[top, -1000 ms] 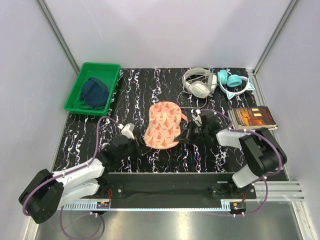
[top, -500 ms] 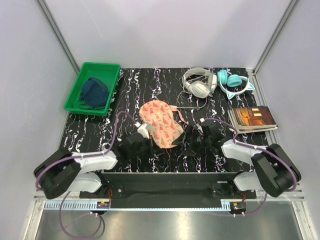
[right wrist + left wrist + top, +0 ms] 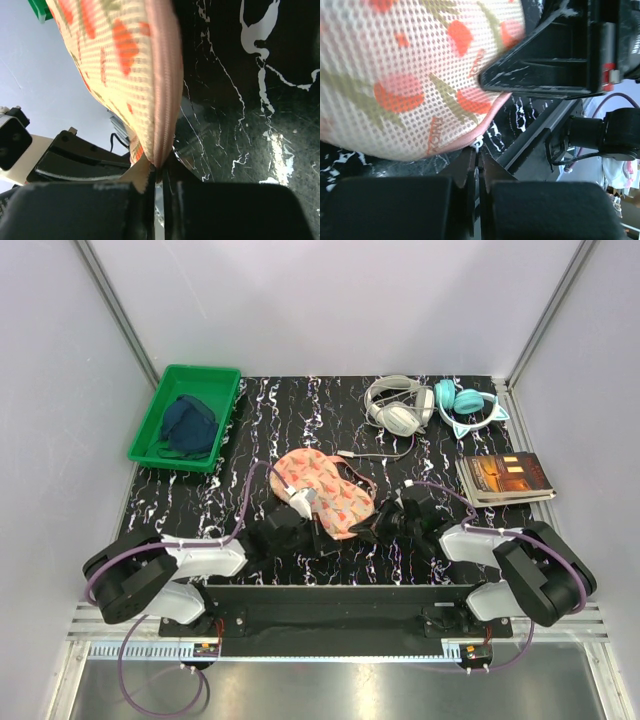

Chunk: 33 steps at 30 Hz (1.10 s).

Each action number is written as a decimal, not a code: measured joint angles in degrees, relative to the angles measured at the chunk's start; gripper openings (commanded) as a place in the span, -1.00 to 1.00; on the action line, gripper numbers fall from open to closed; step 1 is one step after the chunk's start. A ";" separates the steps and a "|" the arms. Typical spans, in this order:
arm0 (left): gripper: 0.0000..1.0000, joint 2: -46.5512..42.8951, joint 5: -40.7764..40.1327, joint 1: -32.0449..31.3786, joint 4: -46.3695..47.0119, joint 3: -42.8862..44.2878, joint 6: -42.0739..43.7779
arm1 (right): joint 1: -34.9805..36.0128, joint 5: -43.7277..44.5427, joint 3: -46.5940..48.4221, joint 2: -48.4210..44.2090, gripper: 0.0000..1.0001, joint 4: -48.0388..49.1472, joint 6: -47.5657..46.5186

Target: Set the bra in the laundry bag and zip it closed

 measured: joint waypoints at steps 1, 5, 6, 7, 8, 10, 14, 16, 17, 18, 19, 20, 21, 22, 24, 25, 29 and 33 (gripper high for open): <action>-1.00 -0.11 0.02 0.52 -0.59 0.00 0.17 | 0.00 0.11 -0.02 0.07 -1.00 0.37 0.22; -1.00 -2.47 1.77 5.95 -2.49 -1.33 1.33 | -0.31 0.02 -0.04 0.09 -1.00 0.46 0.15; -1.00 -3.34 2.25 8.04 -3.52 -1.81 1.86 | -0.68 -0.13 -0.02 0.09 -1.00 0.48 -0.17; -1.00 -3.80 2.43 9.66 -4.35 -2.16 2.56 | -1.11 -0.24 0.00 0.09 -1.00 0.44 -0.52; -1.00 -4.02 3.26 11.52 -5.40 -2.34 3.28 | -1.68 -0.66 0.13 0.31 -1.00 0.44 -0.87; -1.00 -4.02 4.83 13.00 -6.69 -2.16 4.90 | -2.03 -2.23 1.46 1.75 -1.00 0.59 -2.08; -1.00 -3.06 5.84 14.25 -10.69 0.28 8.96 | -2.93 -4.70 4.15 5.09 -1.00 0.63 -4.94; -0.84 -2.62 5.79 14.45 -12.87 1.66 10.75 | -3.39 -5.66 5.18 6.36 -0.81 0.37 -6.29; -0.46 -2.56 5.66 14.49 -14.19 2.40 11.72 | -3.50 -5.99 5.57 6.62 -0.52 -0.07 -6.78; -0.36 -2.58 5.33 14.49 -15.56 3.17 12.68 | -3.61 -6.21 5.97 6.78 0.10 -0.61 -7.63; -0.28 -2.71 4.59 14.49 -17.07 3.91 13.88 | -3.67 -6.25 6.58 6.82 0.28 -1.84 -8.72; -0.21 -3.37 3.23 14.71 -18.71 4.17 14.64 | -3.93 -5.88 7.39 6.80 0.48 -4.17 -9.92; -0.06 -4.70 1.68 15.12 -20.79 4.15 15.37 | -4.24 -4.87 8.28 6.75 0.71 -7.21 -11.89; 0.01 -6.25 0.26 15.37 -22.73 4.04 15.96 | -4.37 -3.87 8.94 6.60 0.81 -9.88 -13.22; 0.39 -11.50 -2.71 15.67 -26.16 3.39 16.76 | -4.61 -0.22 10.38 5.14 0.99 -17.40 -16.74; 0.40 -14.56 -3.93 15.61 -27.47 3.02 17.16 | -4.66 1.27 10.84 3.72 1.00 -20.28 -17.92; 0.44 -24.92 -6.71 13.55 -28.89 1.57 17.42 | -4.15 10.12 11.52 -3.45 0.99 -31.93 -22.93; 0.51 -33.00 -5.70 9.29 -24.30 -3.13 16.00 | -1.99 15.47 11.34 -9.70 0.99 -39.71 -25.46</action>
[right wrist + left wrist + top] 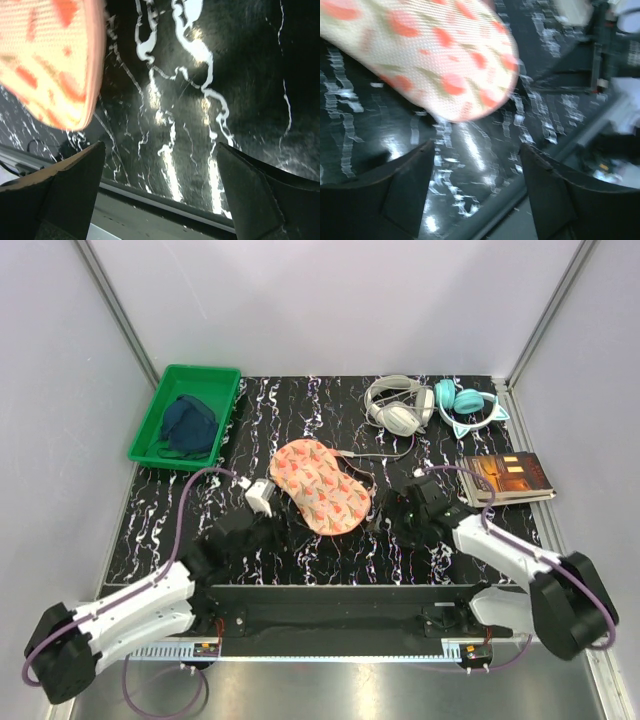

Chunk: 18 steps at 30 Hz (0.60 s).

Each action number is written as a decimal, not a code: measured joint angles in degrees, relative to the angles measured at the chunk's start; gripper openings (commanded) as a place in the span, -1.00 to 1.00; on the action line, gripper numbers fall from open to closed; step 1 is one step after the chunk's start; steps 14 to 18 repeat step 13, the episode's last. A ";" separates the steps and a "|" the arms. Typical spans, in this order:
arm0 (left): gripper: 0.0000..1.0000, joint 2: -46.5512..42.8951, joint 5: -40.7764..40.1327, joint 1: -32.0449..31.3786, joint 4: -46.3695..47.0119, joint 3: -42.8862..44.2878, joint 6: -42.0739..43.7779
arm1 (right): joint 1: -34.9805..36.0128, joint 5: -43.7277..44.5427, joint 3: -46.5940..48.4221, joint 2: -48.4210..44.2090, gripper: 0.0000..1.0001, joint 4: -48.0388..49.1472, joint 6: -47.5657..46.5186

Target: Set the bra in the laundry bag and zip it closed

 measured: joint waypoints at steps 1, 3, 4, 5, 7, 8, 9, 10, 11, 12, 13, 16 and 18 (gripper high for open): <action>0.55 -2.38 0.85 -0.83 2.08 -2.25 -0.85 | 0.48 0.63 -0.26 -1.90 0.99 -0.96 -0.44; 0.64 -7.41 2.54 -1.64 6.49 -7.26 -2.91 | 0.96 1.14 -1.70 -6.86 0.99 -1.88 -1.31; 0.76 -10.36 3.48 -1.95 8.76 -10.12 -4.07 | 1.01 1.14 -2.71 -9.84 0.99 -2.03 -1.77; 0.87 -13.49 4.61 -2.16 11.10 -13.09 -5.20 | 1.01 1.14 -4.00 -13.33 0.99 -2.08 -2.10; 0.97 -19.63 6.80 -2.25 14.21 -17.33 -7.54 | 1.05 1.14 -7.26 -21.59 0.99 -1.49 -2.16; 0.98 -22.60 7.85 -2.29 14.97 -18.25 -8.61 | 1.07 1.14 -8.83 -25.70 0.99 -1.44 -2.01; 0.98 -25.64 8.85 -2.29 15.89 -18.51 -9.55 | 1.09 1.14 -11.30 -31.74 0.99 -0.94 -1.68; 0.98 -28.74 9.55 -2.36 16.92 -18.49 -10.45 | 1.09 1.16 -13.27 -36.92 0.99 -0.70 -1.20; 0.98 -32.98 10.64 -2.36 18.01 -18.49 -11.13 | 1.11 1.16 -15.65 -42.34 1.00 -0.17 -0.44; 0.98 -35.82 11.32 -2.36 18.91 -18.47 -11.82 | 1.11 1.14 -17.46 -46.86 1.00 -0.39 0.28; 0.98 -39.10 12.24 -2.40 20.09 -18.45 -12.57 | 1.11 1.07 -19.87 -53.35 0.99 -0.24 1.29; 0.98 -39.10 12.24 -2.40 20.09 -18.45 -12.57 | 1.11 1.07 -19.87 -53.35 0.99 -0.24 1.29; 0.98 -39.10 12.24 -2.40 20.09 -18.45 -12.57 | 1.11 1.07 -19.87 -53.35 0.99 -0.24 1.29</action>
